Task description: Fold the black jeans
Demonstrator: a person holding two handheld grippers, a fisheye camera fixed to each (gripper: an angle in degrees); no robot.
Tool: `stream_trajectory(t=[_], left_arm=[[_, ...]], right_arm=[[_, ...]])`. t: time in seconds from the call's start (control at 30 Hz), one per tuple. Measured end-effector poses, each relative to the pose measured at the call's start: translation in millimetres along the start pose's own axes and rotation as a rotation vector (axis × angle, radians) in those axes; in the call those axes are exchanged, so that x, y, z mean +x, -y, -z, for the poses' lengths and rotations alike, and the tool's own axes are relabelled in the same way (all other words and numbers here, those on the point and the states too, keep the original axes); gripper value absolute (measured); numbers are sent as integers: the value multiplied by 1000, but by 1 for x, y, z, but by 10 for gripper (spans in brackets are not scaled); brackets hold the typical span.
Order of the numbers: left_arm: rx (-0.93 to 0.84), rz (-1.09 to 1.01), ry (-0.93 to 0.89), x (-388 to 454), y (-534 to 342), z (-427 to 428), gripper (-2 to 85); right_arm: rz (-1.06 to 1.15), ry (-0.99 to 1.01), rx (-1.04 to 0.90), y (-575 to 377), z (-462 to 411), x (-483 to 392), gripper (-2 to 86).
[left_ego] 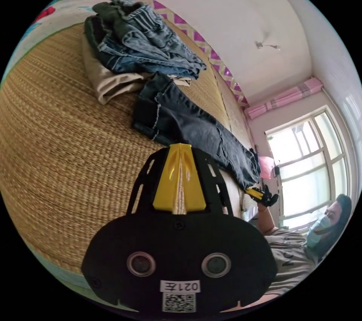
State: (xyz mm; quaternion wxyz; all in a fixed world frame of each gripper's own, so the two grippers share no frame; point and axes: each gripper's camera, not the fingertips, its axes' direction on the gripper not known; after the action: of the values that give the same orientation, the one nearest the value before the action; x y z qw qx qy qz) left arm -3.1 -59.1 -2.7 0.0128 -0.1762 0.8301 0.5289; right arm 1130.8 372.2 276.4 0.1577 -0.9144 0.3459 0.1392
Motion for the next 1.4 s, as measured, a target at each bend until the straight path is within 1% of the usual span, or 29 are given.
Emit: stream_trajectory(t=[0.07,0.2,0.27,0.33,0.37,0.4,0.43,0.5,0.6,0.73,0.83,0.93,1.03,1.13,1.23,1.33,1.4], left_arm=[[-6,-16,-11,8,-3,9,-9],[12,30,-35,4,-8,24,-7],[14,81,-47,-8,-8,22,-4],[18,139,-48,-21,-8,19,5],[29,179,-39,-30,-9,20,40],[39,218,-26,-38,-9,24,66],[53,223,-39,-42,-8,28,75],[116,256,-98,-54,-6,41,114],[155,286,-114,-59,2,48,128],[209,320,-106,-59,19,47,123],[272,366,-130,-63,32,42,109],[330,421,-152,-71,38,38,76],[368,456,-187,-72,37,32,22],[397,419,-193,-53,34,31,-4],[463,324,-223,-6,30,42,-8],[476,159,-221,88,39,61,-9],[460,-36,-189,200,49,66,-9]], right_arm=[[16,-47,20,3,18,-4,-3],[-115,-40,178,-14,101,13,-8],[-126,-6,140,-15,98,14,-8],[-119,25,62,-16,69,7,-7],[-113,-6,49,-20,57,0,-6],[-134,-52,82,-26,67,0,-4],[-146,-53,74,-26,71,3,-4],[-244,-6,62,-35,92,22,0],[-354,36,100,-66,117,44,-1],[-454,94,102,-102,143,70,-5],[-544,90,158,-132,175,86,-6],[-607,88,202,-156,203,101,-6],[-639,70,212,-178,221,113,-5],[-676,52,208,-206,228,127,-5],[-716,69,229,-236,231,145,-5],[-745,103,261,-263,233,163,-5],[-759,138,291,-282,235,176,-5]])
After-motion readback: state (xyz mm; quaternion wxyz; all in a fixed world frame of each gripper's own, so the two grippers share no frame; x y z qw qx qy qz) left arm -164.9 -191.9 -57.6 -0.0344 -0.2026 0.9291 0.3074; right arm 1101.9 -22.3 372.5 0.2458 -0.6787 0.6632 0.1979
